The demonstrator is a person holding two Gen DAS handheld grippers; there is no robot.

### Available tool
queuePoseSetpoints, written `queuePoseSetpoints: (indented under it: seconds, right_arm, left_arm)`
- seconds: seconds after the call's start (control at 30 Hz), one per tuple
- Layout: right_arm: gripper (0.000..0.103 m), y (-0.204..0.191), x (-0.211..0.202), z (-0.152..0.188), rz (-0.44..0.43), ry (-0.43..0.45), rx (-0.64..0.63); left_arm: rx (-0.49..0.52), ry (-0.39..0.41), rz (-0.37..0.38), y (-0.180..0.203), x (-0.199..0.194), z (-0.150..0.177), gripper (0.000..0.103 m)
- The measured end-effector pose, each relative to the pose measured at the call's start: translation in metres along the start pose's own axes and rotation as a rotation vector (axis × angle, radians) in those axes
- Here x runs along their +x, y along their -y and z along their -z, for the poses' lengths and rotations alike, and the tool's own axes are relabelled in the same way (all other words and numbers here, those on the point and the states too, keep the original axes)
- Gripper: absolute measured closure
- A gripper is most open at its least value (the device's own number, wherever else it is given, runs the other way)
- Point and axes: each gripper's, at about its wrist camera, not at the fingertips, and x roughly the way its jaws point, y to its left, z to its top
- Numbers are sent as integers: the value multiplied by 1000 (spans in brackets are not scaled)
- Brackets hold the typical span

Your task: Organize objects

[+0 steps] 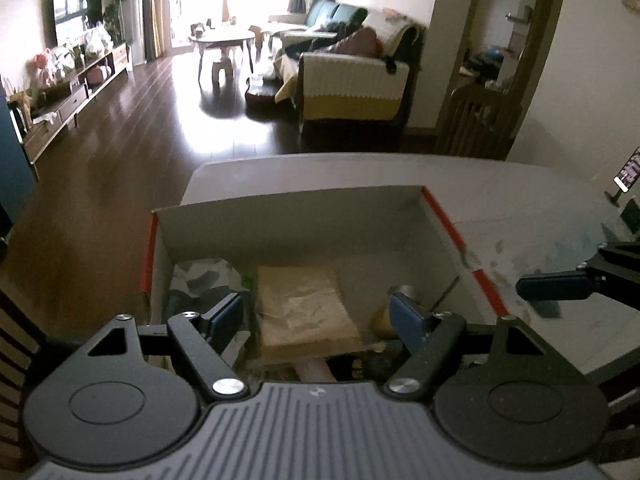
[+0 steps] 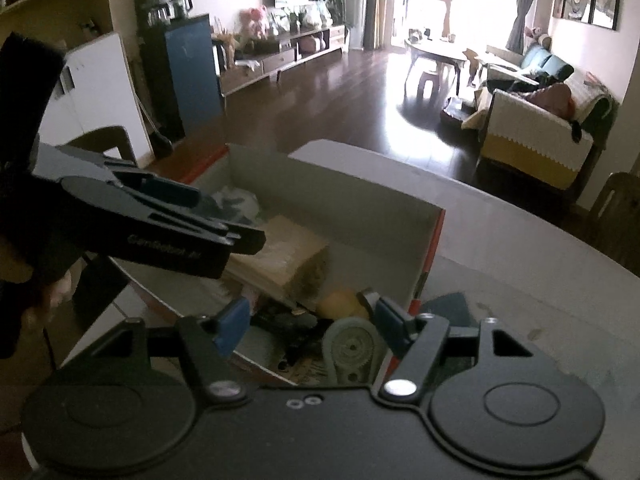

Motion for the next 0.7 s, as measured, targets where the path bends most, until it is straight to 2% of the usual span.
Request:
queuePoseSetpoints:
  seconds: [0.27, 0.47, 0.57, 0.67, 0.7]
  right_arm:
    - [32, -5, -32, 12, 45, 108, -17]
    - [28, 2, -48, 21, 30, 168, 43]
    - [27, 6, -55, 26, 19, 191, 77]
    - [25, 7, -60, 31, 17, 209, 89]
    - [24, 7, -61, 33, 14, 213, 90]
  left_arm:
    - [-5, 75, 2, 7, -38, 15, 24]
    - [-10, 118, -41, 12, -60, 28, 20]
    - [-16, 141, -48, 10, -68, 35, 14]
    - [-2, 166, -63, 13, -76, 40, 0]
    - [0, 175, -68, 13, -78, 42, 0]
